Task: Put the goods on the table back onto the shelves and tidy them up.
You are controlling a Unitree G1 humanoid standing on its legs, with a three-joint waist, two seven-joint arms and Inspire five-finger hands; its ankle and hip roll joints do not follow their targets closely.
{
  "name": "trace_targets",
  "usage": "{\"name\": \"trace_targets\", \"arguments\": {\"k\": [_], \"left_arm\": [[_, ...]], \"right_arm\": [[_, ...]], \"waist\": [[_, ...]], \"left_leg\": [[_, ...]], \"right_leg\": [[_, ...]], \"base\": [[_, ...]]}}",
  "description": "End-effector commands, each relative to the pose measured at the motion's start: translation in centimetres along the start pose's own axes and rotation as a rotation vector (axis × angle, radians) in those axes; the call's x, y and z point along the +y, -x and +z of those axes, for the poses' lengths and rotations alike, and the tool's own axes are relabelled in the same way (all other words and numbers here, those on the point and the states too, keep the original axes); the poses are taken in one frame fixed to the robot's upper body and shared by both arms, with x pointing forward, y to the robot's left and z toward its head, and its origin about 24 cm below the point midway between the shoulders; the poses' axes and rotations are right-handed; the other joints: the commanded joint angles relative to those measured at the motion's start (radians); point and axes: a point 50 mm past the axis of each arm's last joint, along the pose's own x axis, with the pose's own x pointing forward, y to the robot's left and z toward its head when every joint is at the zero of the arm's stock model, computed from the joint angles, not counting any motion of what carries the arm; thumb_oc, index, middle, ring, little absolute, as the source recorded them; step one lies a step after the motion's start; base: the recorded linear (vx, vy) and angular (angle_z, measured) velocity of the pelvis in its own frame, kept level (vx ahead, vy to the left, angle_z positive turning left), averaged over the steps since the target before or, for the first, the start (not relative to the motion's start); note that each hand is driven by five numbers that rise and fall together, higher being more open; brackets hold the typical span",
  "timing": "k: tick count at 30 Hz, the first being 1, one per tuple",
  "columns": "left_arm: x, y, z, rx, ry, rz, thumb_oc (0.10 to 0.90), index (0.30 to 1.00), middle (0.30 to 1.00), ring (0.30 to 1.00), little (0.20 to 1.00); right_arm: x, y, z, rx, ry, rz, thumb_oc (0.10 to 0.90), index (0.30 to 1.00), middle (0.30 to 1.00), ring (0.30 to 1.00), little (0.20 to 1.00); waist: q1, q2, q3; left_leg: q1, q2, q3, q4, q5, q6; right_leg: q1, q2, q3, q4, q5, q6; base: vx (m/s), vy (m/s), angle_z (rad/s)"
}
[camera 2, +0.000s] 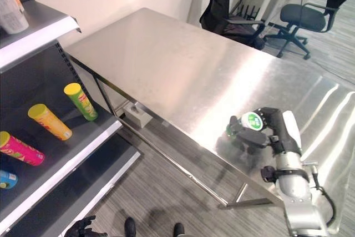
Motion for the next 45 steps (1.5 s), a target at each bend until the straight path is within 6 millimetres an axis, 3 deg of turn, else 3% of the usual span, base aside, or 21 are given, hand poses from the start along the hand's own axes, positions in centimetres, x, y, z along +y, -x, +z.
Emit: {"name": "trace_targets", "arguments": {"k": [1, 10, 11, 18, 19, 21, 26, 30, 34, 36, 38, 40, 45], "left_arm": [[2.9, -0.4, 2.3, -0.083, -0.041, 0.069, 0.800, 0.900, 0.900, 0.900, 0.900], [2.9, -0.3, 2.0, -0.081, -0.052, 0.046, 0.800, 0.900, 0.900, 0.900, 0.900], [3.0, -0.2, 1.8, -0.077, -0.063, 0.033, 0.800, 0.900, 0.900, 0.900, 0.900], [3.5, -0.1, 1.3, -0.060, -0.076, 0.030, 0.800, 0.900, 0.900, 0.900, 0.900], [3.9, -0.1, 1.3, -0.059, -0.081, 0.033, 0.800, 0.900, 0.900, 0.900, 0.900], [4.1, -0.1, 1.4, -0.058, -0.086, 0.033, 0.800, 0.900, 0.900, 0.900, 0.900], [4.2, -0.3, 2.1, -0.068, -0.127, 0.024, 0.800, 0.900, 0.900, 0.900, 0.900], [4.2, -0.6, 2.9, -0.082, -0.167, 0.020, 0.800, 0.900, 0.900, 0.900, 0.900], [4.3, -0.7, 3.4, -0.092, -0.175, 0.022, 0.800, 0.900, 0.900, 0.900, 0.900], [4.3, -0.8, 3.8, -0.101, -0.185, 0.024, 0.800, 0.900, 0.900, 0.900, 0.900], [4.1, -0.8, 3.7, -0.100, -0.186, 0.017, 0.800, 0.900, 0.900, 0.900, 0.900], [3.7, -0.9, 3.7, -0.100, -0.196, 0.005, 0.800, 0.900, 0.900, 0.900, 0.900], [3.7, -0.9, 3.8, -0.099, -0.201, 0.004, 0.800, 0.900, 0.900, 0.900, 0.900]], "right_arm": [[-6.2, -2.9, 9.8, -0.458, -0.014, -0.188, 0.400, 0.300, 0.300, 0.300, 0.300], [-8.7, -4.7, 14.7, -0.631, -0.054, -0.114, 0.400, 0.300, 0.300, 0.300, 0.300], [-8.8, -5.2, 16.7, -0.698, -0.097, -0.045, 0.400, 0.300, 0.300, 0.300, 0.300], [-9.2, -6.0, 21.0, -0.830, -0.195, 0.091, 0.400, 0.300, 0.300, 0.300, 0.300], [-9.4, -6.0, 23.0, -0.894, -0.251, 0.152, 0.400, 0.300, 0.300, 0.300, 0.300], [-9.5, -6.2, 24.7, -0.948, -0.306, 0.193, 0.400, 0.300, 0.300, 0.300, 0.300], [-9.1, -7.1, 26.9, -0.985, -0.385, 0.263, 0.400, 0.300, 0.300, 0.300, 0.300], [-8.4, -7.6, 28.6, -1.021, -0.429, 0.305, 0.400, 0.300, 0.300, 0.300, 0.300], [-8.5, -7.5, 29.6, -1.049, -0.423, 0.314, 0.400, 0.300, 0.300, 0.300, 0.300], [-8.4, -7.4, 30.6, -1.065, -0.393, 0.325, 0.400, 0.300, 0.300, 0.300, 0.300], [-8.4, -7.4, 31.1, -1.074, -0.381, 0.329, 0.400, 0.300, 0.300, 0.300, 0.300], [-7.9, -7.5, 31.4, -1.088, -0.396, 0.334, 0.400, 0.300, 0.300, 0.300, 0.300], [-7.9, -7.5, 31.5, -1.094, -0.404, 0.330, 0.400, 0.300, 0.300, 0.300, 0.300]], "waist": [[0.037, -0.050, -0.055], [0.067, -0.075, -0.067], [0.086, -0.085, -0.069], [0.121, -0.102, -0.076], [0.133, -0.107, -0.075], [0.145, -0.111, -0.070], [0.162, -0.122, -0.057], [0.159, -0.135, -0.051], [0.144, -0.137, -0.070], [0.127, -0.119, -0.101], [0.120, -0.109, -0.110], [0.118, -0.081, -0.137], [0.123, -0.081, -0.143]], "left_leg": [[0.018, 0.068, 0.020, 0.041, -0.061, -0.056], [0.008, 0.086, 0.001, 0.063, -0.054, -0.073], [0.004, 0.092, -0.008, 0.069, -0.048, -0.081], [-0.016, 0.104, -0.037, 0.093, -0.038, -0.093], [-0.032, 0.108, -0.054, 0.109, -0.033, -0.099], [-0.059, 0.107, -0.076, 0.137, -0.029, -0.103], [-0.110, 0.123, -0.065, 0.207, -0.020, -0.113], [-0.070, 0.142, -0.038, 0.303, -0.090, -0.107], [-0.012, 0.171, 0.000, 0.329, -0.108, -0.113], [0.065, 0.199, 0.046, 0.305, -0.149, -0.136], [0.082, 0.194, 0.066, 0.271, -0.158, -0.132], [0.134, 0.165, 0.126, 0.118, -0.165, -0.128], [0.144, 0.154, 0.131, 0.087, -0.156, -0.123]], "right_leg": [[-0.026, -0.024, -0.058, 0.013, -0.025, 0.038], [-0.010, -0.007, -0.074, 0.013, -0.039, 0.026], [-0.005, -0.001, -0.081, 0.013, -0.043, 0.021], [0.004, 0.015, -0.091, 0.013, -0.056, 0.007], [0.008, 0.022, -0.099, 0.013, -0.061, 0.000], [0.012, 0.023, -0.108, 0.013, -0.062, -0.008], [0.017, 0.011, -0.152, 0.013, -0.060, -0.016], [0.004, -0.021, -0.201, 0.015, -0.039, -0.016], [-0.018, -0.041, -0.254, 0.019, -0.029, -0.010], [-0.025, -0.049, -0.287, 0.020, -0.032, 0.008], [-0.028, -0.057, -0.301, 0.022, -0.020, 0.018], [-0.042, -0.091, -0.321, 0.028, 0.021, 0.042], [-0.044, -0.102, -0.329, 0.029, 0.030, 0.052]], "base": [[-0.02, -0.047, -0.01], [-0.02, -0.054, 0.02], [-0.02, -0.057, 0.14], [-0.02, -0.062, 0.21], [-0.05, -0.087, 0.26], [-0.05, -0.066, 0.42], [-0.07, -0.022, 0.35], [-0.11, 0.029, 0.35], [-0.06, 0.066, 0.38], [0.01, 0.183, 0.53], [-0.02, 0.145, 0.62], [-0.02, 0.336, 0.85], [-0.01, 0.150, 0.25]]}}
